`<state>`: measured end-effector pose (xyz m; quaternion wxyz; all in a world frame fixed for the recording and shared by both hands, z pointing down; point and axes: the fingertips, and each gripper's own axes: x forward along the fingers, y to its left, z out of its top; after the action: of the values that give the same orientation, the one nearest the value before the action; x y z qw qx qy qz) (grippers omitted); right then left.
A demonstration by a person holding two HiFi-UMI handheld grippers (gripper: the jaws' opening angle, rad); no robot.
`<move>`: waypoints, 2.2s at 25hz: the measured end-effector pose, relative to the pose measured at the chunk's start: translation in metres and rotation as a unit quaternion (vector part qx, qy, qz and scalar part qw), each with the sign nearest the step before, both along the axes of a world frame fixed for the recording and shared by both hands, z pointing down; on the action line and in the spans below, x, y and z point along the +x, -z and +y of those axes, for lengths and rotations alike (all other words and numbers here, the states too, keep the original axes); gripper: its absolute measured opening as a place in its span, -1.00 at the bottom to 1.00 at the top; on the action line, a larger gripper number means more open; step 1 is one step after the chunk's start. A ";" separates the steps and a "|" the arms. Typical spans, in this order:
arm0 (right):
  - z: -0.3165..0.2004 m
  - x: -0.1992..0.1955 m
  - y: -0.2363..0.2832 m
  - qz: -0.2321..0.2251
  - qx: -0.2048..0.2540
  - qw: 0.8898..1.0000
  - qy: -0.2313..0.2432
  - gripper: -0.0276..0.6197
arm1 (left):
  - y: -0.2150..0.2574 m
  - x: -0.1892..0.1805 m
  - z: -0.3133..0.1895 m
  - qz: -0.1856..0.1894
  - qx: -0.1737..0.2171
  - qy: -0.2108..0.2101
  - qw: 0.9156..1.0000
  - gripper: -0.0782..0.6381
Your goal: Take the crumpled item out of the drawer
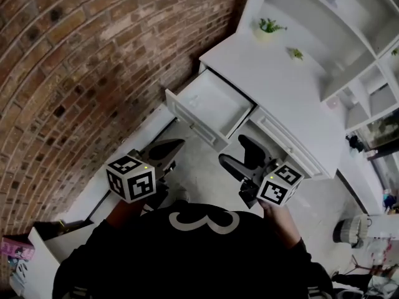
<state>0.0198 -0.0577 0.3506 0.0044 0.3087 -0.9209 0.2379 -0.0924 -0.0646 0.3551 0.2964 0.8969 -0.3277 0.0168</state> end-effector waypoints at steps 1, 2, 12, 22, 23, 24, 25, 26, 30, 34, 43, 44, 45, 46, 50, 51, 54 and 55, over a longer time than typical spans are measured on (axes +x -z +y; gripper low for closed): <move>-0.008 -0.006 -0.001 0.006 0.002 1.000 0.001 0.32 | 0.000 -0.005 -0.007 -0.001 0.002 -0.001 1.000 -0.77; -0.015 -0.010 -0.003 0.011 0.003 1.000 0.001 0.32 | 0.000 -0.009 -0.014 -0.003 0.004 -0.002 1.000 -0.77; -0.061 -0.019 -0.018 0.006 -0.012 1.000 -0.017 0.32 | -0.006 -0.033 -0.061 -0.019 0.008 0.007 1.000 -0.77; -0.115 -0.017 -0.053 -0.002 -0.049 0.999 -0.016 0.30 | -0.029 -0.046 -0.104 -0.034 -0.013 0.037 0.999 -0.77; -0.123 -0.017 -0.056 -0.001 -0.052 0.999 -0.014 0.30 | -0.031 -0.048 -0.109 -0.035 -0.016 0.042 0.998 -0.77; -0.131 -0.018 -0.060 0.001 -0.057 0.998 -0.012 0.30 | -0.033 -0.050 -0.115 -0.036 -0.019 0.046 0.998 -0.77; -0.139 -0.018 -0.064 0.002 -0.062 0.998 -0.010 0.30 | -0.034 -0.052 -0.122 -0.037 -0.022 0.050 0.998 -0.77; -0.147 -0.019 -0.068 0.003 -0.067 0.998 -0.008 0.30 | -0.036 -0.053 -0.129 -0.038 -0.024 0.054 0.998 -0.77; -0.179 -0.024 -0.087 0.010 -0.090 0.996 0.003 0.30 | -0.046 -0.056 -0.154 -0.040 -0.038 0.064 0.996 -0.77; -0.209 -0.027 -0.114 0.028 -0.114 0.993 0.015 0.29 | -0.057 -0.055 -0.178 -0.041 -0.055 0.070 0.995 -0.77; -0.270 -0.028 -0.200 0.087 -0.170 0.981 0.024 0.30 | -0.083 -0.056 -0.223 -0.040 -0.082 0.083 0.992 -0.77; -0.274 -0.028 -0.211 0.096 -0.176 0.979 0.026 0.30 | -0.085 -0.057 -0.227 -0.038 -0.085 0.086 0.992 -0.77; -0.279 -0.028 -0.221 0.106 -0.181 0.977 0.029 0.30 | -0.087 -0.058 -0.230 -0.037 -0.088 0.089 0.991 -0.77; -0.283 -0.029 -0.231 0.116 -0.187 0.975 0.033 0.30 | -0.090 -0.059 -0.233 -0.036 -0.091 0.092 0.991 -0.77; -0.297 -0.035 -0.273 0.150 -0.212 0.965 0.044 0.30 | -0.104 -0.066 -0.243 -0.045 -0.099 0.095 0.989 -0.77; -0.299 -0.036 -0.283 0.164 -0.213 0.962 0.050 0.30 | -0.107 -0.068 -0.245 -0.047 -0.103 0.096 0.989 -0.77; -0.304 -0.041 -0.312 0.193 -0.228 0.952 0.059 0.27 | -0.118 -0.072 -0.251 -0.052 -0.114 0.098 0.987 -0.77; -0.305 -0.042 -0.322 0.199 -0.238 0.949 0.057 0.27 | -0.121 -0.073 -0.252 -0.053 -0.117 0.098 0.987 -0.77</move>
<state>-0.0218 -0.3630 0.6725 0.2747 0.2865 -0.8342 0.3828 -0.1656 -0.3167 0.4764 0.3817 0.8173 -0.4253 0.0737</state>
